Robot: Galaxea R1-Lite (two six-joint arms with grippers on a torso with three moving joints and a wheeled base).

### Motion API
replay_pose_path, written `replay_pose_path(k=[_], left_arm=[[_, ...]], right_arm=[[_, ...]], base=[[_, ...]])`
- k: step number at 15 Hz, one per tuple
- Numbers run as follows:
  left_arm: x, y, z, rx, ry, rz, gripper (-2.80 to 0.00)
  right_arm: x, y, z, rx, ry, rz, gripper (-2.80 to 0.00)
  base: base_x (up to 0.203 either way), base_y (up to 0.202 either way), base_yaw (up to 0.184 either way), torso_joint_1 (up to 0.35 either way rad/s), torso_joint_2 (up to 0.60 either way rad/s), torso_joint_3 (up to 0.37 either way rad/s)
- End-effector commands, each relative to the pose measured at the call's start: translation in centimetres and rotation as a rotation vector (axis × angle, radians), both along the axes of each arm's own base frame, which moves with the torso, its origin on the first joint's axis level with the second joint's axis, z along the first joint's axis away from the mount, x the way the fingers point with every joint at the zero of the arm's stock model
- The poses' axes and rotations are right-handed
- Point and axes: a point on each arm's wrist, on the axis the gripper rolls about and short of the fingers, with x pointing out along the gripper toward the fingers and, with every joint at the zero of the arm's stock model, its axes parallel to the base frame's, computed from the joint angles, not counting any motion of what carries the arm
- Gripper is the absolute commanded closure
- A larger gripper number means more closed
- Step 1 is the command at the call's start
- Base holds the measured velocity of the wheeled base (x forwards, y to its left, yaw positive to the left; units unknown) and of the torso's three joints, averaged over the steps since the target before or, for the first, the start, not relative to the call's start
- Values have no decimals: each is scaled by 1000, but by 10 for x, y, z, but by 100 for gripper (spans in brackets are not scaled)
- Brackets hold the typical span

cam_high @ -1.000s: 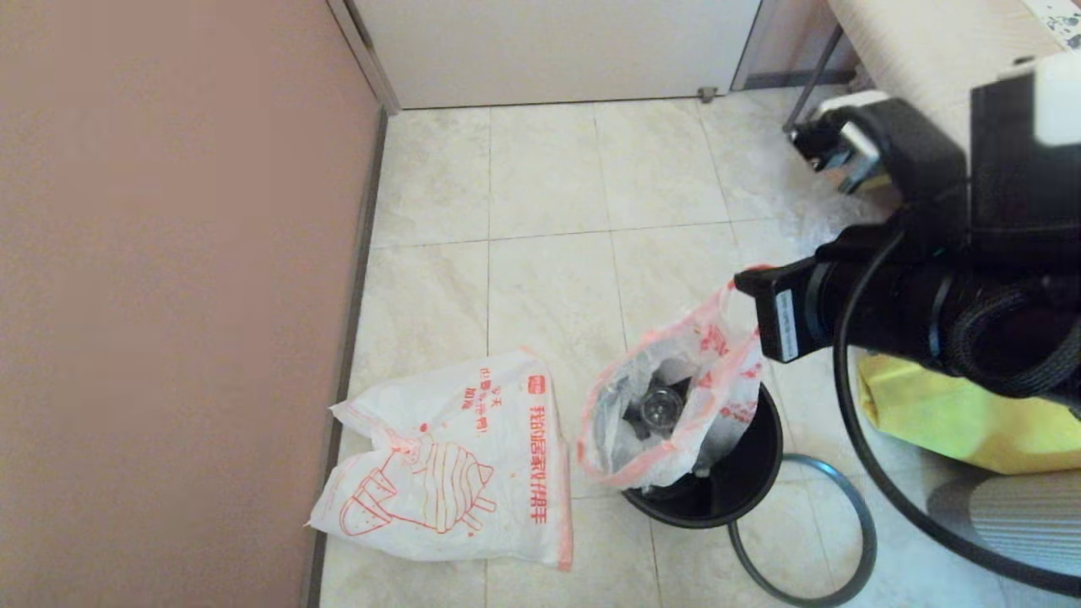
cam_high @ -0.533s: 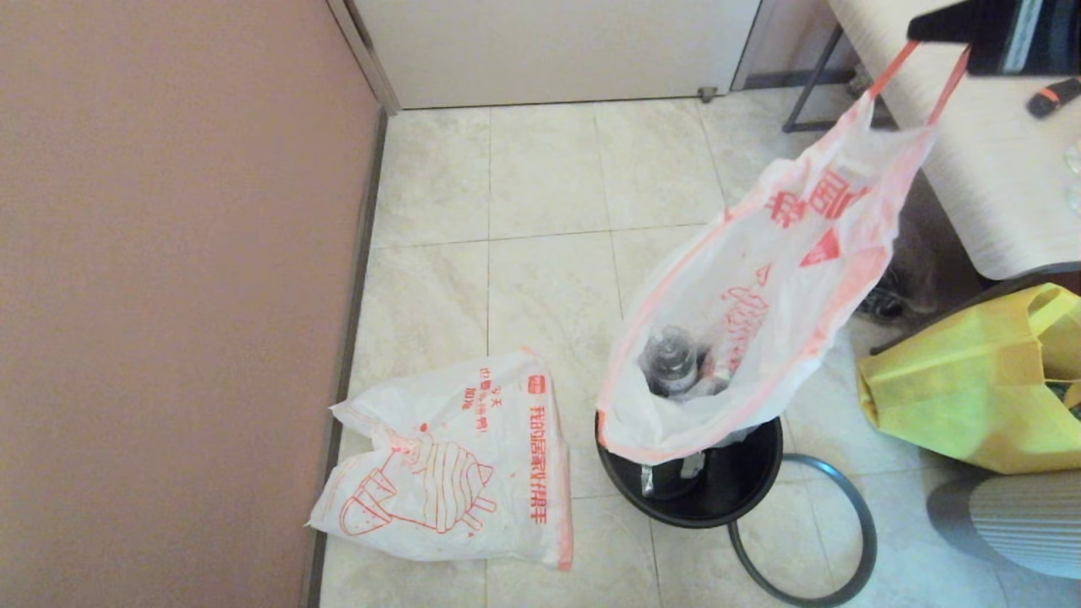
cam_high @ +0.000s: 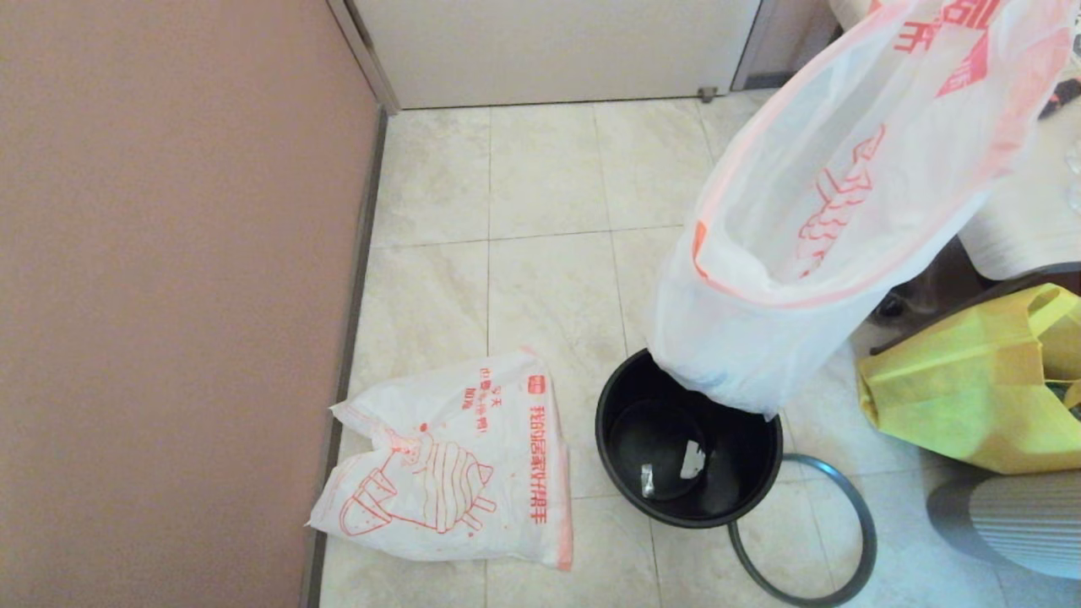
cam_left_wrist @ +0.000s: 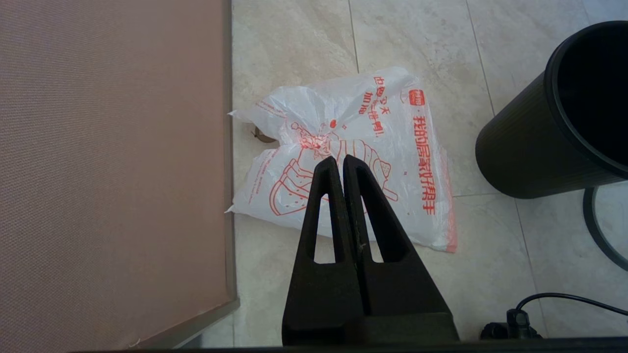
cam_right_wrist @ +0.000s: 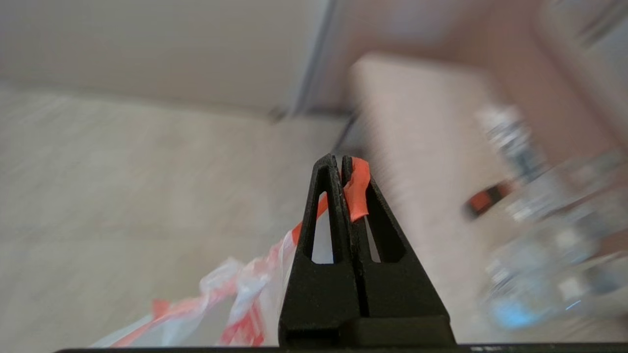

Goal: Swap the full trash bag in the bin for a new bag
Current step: Place the trash bag on the floor

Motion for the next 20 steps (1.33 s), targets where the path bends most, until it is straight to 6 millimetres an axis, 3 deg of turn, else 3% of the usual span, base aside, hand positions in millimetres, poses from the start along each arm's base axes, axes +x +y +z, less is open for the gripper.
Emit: replay_pose_path(k=[1,8,12,14,15,18,20], left_arm=[[0,0,0,0,0,0,0],[0,0,0,0,0,0,0],[0,0,0,0,0,0,0],[0,0,0,0,0,0,0],[0,0,0,0,0,1,0],[0,0,0,0,0,0,0],[0,0,0,0,0,0,0]], right_arm=[[17,3,-3,0,-26,-36,0],[-32,-15,21,-36,-127,-69,0],[-25,-15,21,-75,-139,-112,0],[-1,-18,13,-101,-109,-158,0],[22,-21,4,-118,-81,-193,0],[104,-33,-42,-151,59,-283,0],[165,-46,-88,-174,168,-339,0]], base=[[0,0,0,0,0,0],[0,0,0,0,0,0],[0,0,0,0,0,0],[0,0,0,0,0,0],[0,0,0,0,0,0],[0,0,0,0,0,0],[0,0,0,0,0,0]])
